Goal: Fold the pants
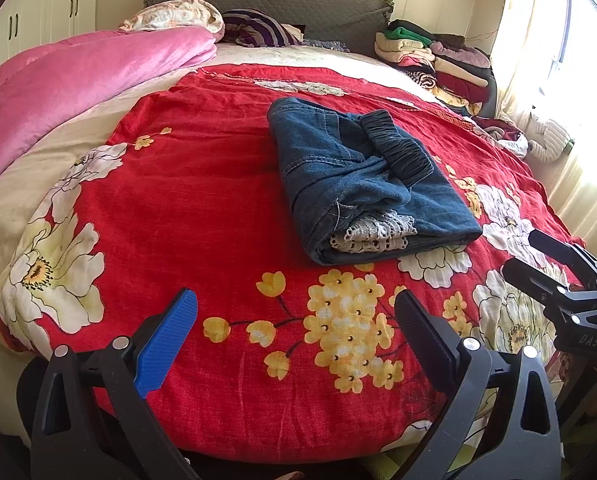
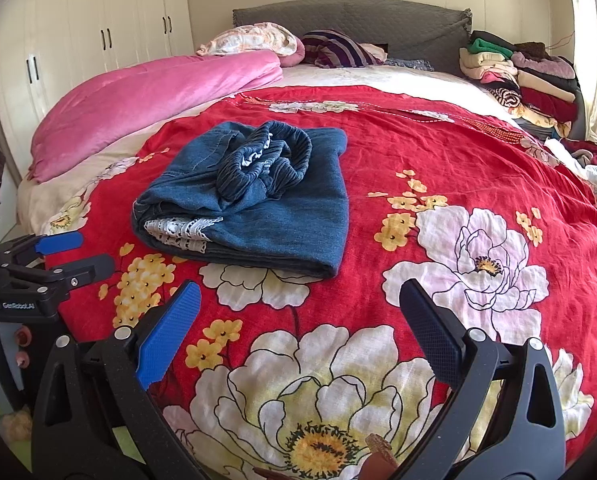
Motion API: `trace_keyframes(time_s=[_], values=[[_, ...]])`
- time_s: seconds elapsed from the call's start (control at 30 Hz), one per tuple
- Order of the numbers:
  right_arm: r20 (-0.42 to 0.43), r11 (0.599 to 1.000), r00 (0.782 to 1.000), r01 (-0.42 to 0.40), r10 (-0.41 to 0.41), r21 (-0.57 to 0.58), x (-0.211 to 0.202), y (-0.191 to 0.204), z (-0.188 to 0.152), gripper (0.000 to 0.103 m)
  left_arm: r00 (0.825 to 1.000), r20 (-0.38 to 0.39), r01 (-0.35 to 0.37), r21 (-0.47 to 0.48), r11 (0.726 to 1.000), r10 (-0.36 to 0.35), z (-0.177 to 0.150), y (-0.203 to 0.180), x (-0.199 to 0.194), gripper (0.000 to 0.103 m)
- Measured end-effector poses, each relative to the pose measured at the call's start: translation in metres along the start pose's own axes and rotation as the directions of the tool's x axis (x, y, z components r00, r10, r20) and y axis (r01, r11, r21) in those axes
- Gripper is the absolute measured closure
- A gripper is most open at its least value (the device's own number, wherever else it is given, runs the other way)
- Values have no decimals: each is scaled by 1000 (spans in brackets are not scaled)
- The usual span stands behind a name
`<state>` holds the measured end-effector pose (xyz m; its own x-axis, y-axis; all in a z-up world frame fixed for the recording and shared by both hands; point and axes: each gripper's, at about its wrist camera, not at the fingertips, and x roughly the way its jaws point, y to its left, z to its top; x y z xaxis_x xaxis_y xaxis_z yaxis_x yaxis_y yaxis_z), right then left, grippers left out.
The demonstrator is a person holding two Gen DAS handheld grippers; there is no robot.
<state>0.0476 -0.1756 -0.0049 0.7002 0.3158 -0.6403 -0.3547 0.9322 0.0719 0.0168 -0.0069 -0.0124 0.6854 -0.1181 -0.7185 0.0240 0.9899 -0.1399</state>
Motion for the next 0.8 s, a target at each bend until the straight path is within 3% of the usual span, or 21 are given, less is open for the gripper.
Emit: trace_keyframes(time_s=[0.17, 0.33, 0.5, 0.63, 0.77, 0.8], values=[[1, 1000, 1000, 23, -23, 8, -2, -8, 0, 9, 1000, -4, -27, 3, 1000, 27, 1, 2, 0, 4], [-1, 998, 998, 64, -64, 22, -5, -23, 1, 9, 999, 22, -34, -76, 996, 36, 5, 17, -7, 4], [5, 983, 987, 160, -161, 95, -10, -74, 6, 9, 994, 51, -89, -134, 987, 97, 30, 58, -2, 4], [-2, 952, 966, 256, -259, 166, -13, -138, 19, 9, 973, -21, -230, -155, 961, 230, 67, 114, 37, 4], [-105, 893, 911, 412, -399, 180, 3, -232, 39, 9, 948, -98, -314, -164, 935, 301, 109, 165, 80, 4], [-137, 873, 889, 456, -437, 173, 11, -256, 43, 9, 947, -113, -315, -167, 934, 300, 122, 177, 93, 4]])
